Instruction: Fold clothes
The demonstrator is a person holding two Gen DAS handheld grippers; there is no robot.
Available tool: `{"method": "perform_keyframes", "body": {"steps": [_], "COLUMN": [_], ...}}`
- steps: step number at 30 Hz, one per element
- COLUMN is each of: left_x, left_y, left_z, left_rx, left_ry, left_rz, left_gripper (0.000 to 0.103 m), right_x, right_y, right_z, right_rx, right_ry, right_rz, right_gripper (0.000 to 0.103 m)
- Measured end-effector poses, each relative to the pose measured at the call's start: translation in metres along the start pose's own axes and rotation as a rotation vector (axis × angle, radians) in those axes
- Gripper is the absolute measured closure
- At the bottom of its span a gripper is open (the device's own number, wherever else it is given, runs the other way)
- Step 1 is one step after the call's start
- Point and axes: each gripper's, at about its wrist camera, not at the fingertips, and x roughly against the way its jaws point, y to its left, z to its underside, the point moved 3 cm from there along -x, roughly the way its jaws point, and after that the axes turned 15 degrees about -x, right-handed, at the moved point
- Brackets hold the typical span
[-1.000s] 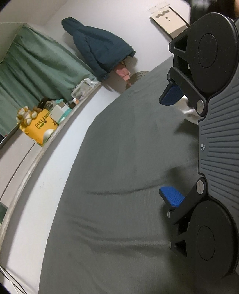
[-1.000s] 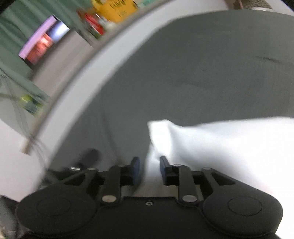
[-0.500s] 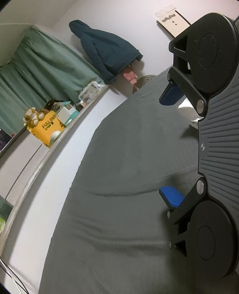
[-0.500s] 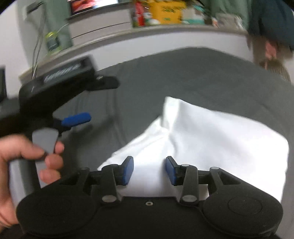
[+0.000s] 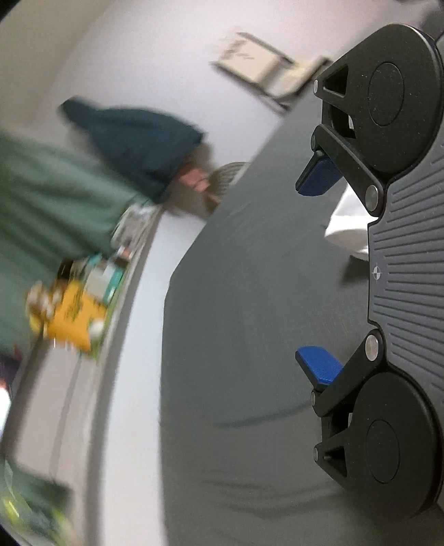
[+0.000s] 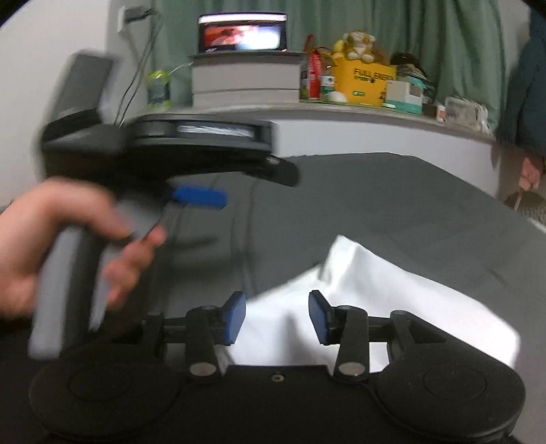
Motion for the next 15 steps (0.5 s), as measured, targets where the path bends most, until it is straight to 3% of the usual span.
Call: {"method": "perform_keyframes", "body": {"steps": [4,9,11,15], "left_x": [-0.022,-0.055,-0.062,-0.071], "left_y": [-0.033,-0.060,-0.057,-0.049], "left_z": [-0.004,0.011,0.017,0.023], "left_rx": [-0.232,-0.594,-0.604,-0.567], "left_ry": [0.003,0.126,0.157,0.195], "left_rz": [0.008,-0.136,-0.141,-0.130], "left_gripper": [0.005,0.005,0.005,0.005], "right_x": [0.001,-0.012,-0.012,-0.009], "right_y": [-0.001,0.011,0.015,0.014], "right_z": [0.027,0.046,0.052,0.051], "right_rx": [0.107,0.148,0.153,0.116], "right_ry": [0.062,0.020,-0.001,-0.009], "right_rz": [0.006,-0.047,-0.085,-0.144], "right_gripper": [0.058,0.044,0.037,0.035]}}
